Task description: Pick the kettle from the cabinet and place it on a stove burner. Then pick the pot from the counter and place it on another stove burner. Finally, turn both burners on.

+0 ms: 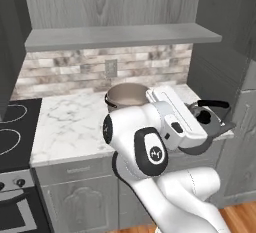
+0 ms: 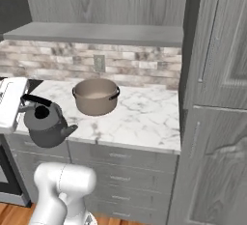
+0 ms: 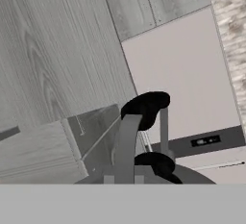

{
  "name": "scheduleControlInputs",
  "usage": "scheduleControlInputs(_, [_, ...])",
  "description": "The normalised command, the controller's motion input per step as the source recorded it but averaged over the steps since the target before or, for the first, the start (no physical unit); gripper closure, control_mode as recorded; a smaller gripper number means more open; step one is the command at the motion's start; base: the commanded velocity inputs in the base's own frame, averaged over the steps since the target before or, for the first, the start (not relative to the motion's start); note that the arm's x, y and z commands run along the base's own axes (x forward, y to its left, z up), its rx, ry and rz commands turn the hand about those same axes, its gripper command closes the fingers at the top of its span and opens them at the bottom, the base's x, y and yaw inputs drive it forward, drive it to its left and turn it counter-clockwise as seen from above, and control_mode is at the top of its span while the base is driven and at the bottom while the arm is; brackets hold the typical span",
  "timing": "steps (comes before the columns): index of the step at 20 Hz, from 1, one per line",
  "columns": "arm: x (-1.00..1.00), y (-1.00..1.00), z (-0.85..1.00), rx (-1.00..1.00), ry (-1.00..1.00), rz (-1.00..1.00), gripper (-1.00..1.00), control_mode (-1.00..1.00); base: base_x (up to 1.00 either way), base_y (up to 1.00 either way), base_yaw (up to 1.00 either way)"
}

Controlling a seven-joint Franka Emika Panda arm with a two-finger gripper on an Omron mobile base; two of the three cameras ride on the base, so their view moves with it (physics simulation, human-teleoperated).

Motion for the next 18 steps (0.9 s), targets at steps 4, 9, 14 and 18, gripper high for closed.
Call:
scheduleControlInputs(4, [0.00,0.00,0.00,0.00,0.00,0.00,1.00,1.00,-0.65,0.10,0.00])
scheduleControlInputs(9, [0.00,0.00,0.00,0.00,0.00,0.00,1.00,1.00,-0.48,0.37,-0.02])
scheduleControlInputs(14, [0.00,0.00,0.00,0.00,0.00,0.00,1.00,1.00,-0.30,0.59,-0.05])
scheduleControlInputs(18, [0.00,0.00,0.00,0.00,0.00,0.00,1.00,1.00,-0.24,0.60,-0.06])
